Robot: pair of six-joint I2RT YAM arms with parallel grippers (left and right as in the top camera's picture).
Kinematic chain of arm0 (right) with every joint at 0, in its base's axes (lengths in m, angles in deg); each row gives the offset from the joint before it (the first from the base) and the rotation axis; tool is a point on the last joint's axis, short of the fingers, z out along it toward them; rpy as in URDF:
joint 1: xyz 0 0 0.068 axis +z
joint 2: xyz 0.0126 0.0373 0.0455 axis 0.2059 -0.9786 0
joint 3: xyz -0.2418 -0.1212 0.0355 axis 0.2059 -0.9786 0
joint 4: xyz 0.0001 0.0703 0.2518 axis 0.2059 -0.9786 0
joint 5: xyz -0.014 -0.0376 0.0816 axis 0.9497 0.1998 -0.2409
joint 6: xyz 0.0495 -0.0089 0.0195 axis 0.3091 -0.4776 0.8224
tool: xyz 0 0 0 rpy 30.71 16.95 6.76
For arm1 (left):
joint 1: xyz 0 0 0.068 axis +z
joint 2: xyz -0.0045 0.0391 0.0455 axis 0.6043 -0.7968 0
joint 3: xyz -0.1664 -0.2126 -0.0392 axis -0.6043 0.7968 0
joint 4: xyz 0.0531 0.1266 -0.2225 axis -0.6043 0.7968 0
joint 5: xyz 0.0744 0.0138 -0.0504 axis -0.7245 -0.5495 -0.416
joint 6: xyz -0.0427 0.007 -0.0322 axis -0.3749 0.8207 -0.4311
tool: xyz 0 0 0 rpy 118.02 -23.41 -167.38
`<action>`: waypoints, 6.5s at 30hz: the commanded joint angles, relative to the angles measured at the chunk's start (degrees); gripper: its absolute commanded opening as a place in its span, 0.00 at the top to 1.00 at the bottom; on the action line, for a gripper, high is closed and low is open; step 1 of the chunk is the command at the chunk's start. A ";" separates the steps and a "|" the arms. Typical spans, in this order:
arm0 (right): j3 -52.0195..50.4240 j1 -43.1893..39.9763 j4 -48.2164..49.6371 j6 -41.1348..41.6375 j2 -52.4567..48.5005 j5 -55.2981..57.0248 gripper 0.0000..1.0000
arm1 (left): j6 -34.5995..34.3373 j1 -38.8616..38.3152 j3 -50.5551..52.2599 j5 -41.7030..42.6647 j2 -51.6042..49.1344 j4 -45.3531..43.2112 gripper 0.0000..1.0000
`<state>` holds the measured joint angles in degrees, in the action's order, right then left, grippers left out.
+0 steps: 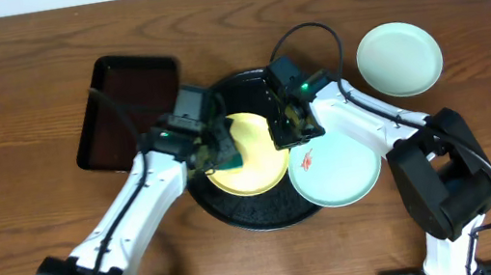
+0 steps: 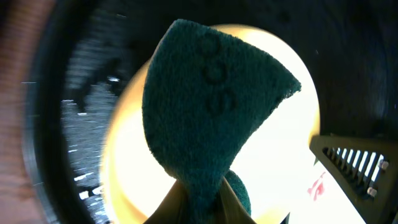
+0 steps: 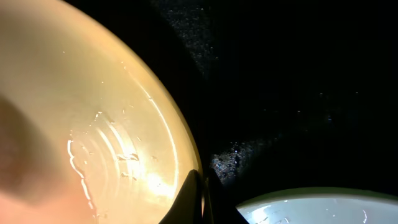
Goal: Clean dirty plates on tray and stack at the side
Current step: 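Scrub the yellow plate with the sponge while the right gripper holds it, then lift the sponge with the left gripper toward the black tray, then bring the sponge back onto the yellow plate with the left gripper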
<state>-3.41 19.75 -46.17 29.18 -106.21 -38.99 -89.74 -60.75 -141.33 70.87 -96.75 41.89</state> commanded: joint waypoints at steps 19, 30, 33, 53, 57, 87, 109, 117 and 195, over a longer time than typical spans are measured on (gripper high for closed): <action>6.38 4.72 -5.07 -0.74 0.37 11.82 0.99 | -0.72 -3.19 -1.11 -0.94 -15.21 -6.23 0.93; 4.98 4.68 -5.18 -0.76 0.35 11.87 0.99 | -0.76 -0.02 -1.14 -14.27 -12.83 3.04 0.93; 4.59 4.68 -4.96 -0.74 0.35 11.85 0.99 | -0.74 1.79 -1.14 -16.35 -10.10 4.96 0.92; 4.46 4.68 -4.17 -0.09 0.35 10.45 0.99 | -2.60 0.09 -1.05 1.20 -2.64 -0.81 0.92; 4.46 4.68 -4.17 -0.09 0.35 10.45 0.99 | -3.85 -2.71 -1.05 1.16 -5.86 -2.91 0.92; 4.59 4.68 -4.94 -0.76 0.39 10.47 0.99 | -4.42 5.95 -1.14 -27.32 -1.09 11.69 0.93; 12.87 4.85 -6.29 -9.31 3.21 3.65 0.83 | 10.64 26.45 -1.09 -5.62 16.92 14.27 0.93; 11.87 5.60 -3.50 -8.09 -2.51 -1.16 0.66 | 10.64 26.29 -1.05 3.48 14.80 13.90 0.93; 11.91 4.85 -7.69 -4.85 -9.29 4.59 0.99 | 1.62 3.93 0.81 -17.53 -16.57 1.09 0.93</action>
<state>8.07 24.98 -52.42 24.63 -114.49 -37.48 -87.69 -57.91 -141.77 72.47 -109.49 42.13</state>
